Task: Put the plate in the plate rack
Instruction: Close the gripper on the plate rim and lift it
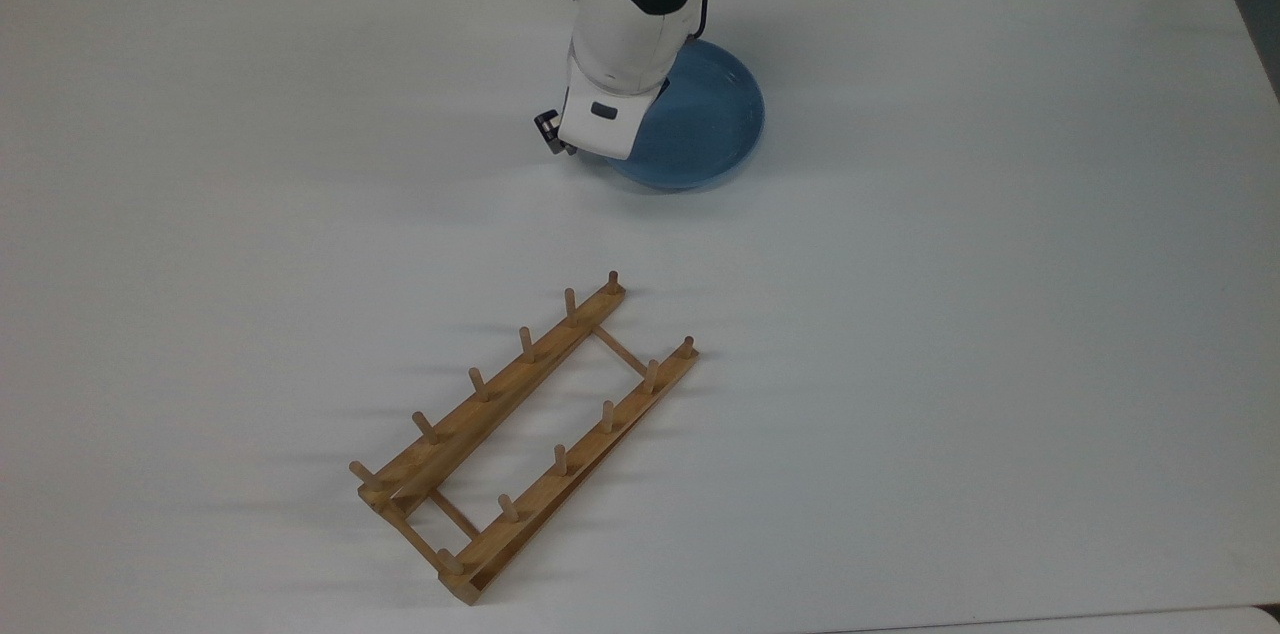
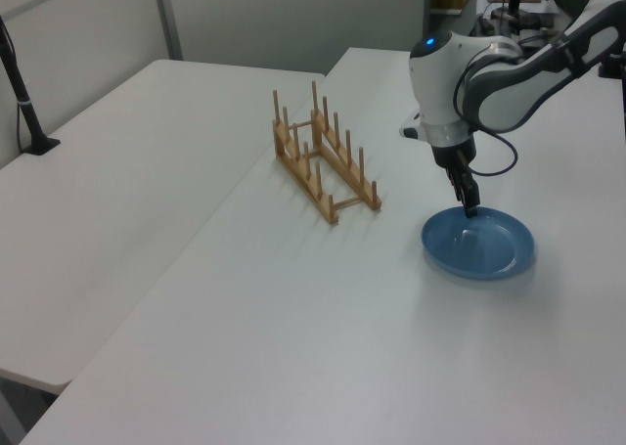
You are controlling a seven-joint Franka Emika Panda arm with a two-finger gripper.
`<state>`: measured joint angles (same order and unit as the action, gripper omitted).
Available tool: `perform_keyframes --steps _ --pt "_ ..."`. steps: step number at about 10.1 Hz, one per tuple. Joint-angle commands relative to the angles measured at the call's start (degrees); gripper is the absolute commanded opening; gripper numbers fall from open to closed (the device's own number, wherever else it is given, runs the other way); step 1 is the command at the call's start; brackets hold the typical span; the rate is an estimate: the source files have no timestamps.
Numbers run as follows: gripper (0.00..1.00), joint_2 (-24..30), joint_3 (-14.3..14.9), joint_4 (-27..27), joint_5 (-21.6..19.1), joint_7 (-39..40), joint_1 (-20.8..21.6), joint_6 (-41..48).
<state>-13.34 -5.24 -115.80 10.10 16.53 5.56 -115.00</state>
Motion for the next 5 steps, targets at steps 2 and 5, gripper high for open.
perform_keyframes --steps 2,5 --pt "0.07 -0.46 0.32 0.66 1.24 -1.93 1.3 -0.93" --pt "0.0 0.59 0.32 2.41 0.88 -2.02 1.21 0.64"
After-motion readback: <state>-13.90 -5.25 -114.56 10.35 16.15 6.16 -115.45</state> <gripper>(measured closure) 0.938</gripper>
